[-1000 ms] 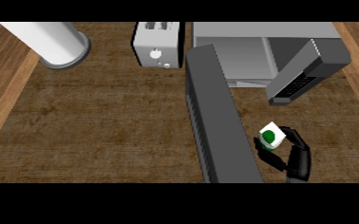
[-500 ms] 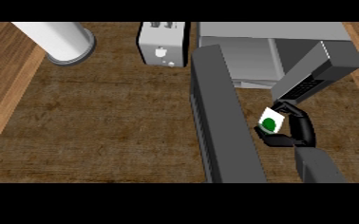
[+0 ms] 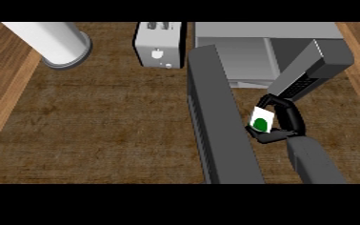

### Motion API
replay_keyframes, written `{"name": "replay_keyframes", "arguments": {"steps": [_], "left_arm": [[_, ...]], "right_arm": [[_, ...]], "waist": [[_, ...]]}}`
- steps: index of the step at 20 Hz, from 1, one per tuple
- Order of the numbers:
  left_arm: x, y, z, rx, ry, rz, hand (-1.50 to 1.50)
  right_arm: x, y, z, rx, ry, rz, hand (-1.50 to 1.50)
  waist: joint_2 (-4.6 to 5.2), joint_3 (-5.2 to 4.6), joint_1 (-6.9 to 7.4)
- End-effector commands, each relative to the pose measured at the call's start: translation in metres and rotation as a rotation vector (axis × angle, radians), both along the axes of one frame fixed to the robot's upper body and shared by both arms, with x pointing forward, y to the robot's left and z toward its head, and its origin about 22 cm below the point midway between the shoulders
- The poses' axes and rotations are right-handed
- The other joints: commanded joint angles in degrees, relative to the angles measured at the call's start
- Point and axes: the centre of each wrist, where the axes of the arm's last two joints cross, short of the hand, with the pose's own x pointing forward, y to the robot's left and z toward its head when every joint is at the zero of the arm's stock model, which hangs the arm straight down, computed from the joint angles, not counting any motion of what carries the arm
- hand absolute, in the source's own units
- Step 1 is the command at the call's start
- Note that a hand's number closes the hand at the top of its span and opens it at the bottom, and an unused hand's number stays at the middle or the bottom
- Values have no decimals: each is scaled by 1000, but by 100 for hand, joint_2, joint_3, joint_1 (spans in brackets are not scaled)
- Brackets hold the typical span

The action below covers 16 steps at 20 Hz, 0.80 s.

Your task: Pick up the milk, place it into the microwave and close the microwave

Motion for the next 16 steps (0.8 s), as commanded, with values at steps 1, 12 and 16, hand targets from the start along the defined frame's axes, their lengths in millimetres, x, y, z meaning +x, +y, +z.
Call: {"name": "replay_keyframes", "arguments": {"steps": [1, 12, 16], "left_arm": [[-11, -5, 5, -10, -10, -2, -150], [-4, 22, 8, -4, -17, 3, -150], [1, 14, 1, -13, -5, 21, -150]], "right_arm": [[23, 14, 24, 10, -55, 66, 150], [67, 68, 66, -60, -76, -19, 150], [87, 89, 91, -210, -104, -52, 150]], "waist": [[-10, -4, -21], [16, -1, 15], [34, -1, 44]]}}
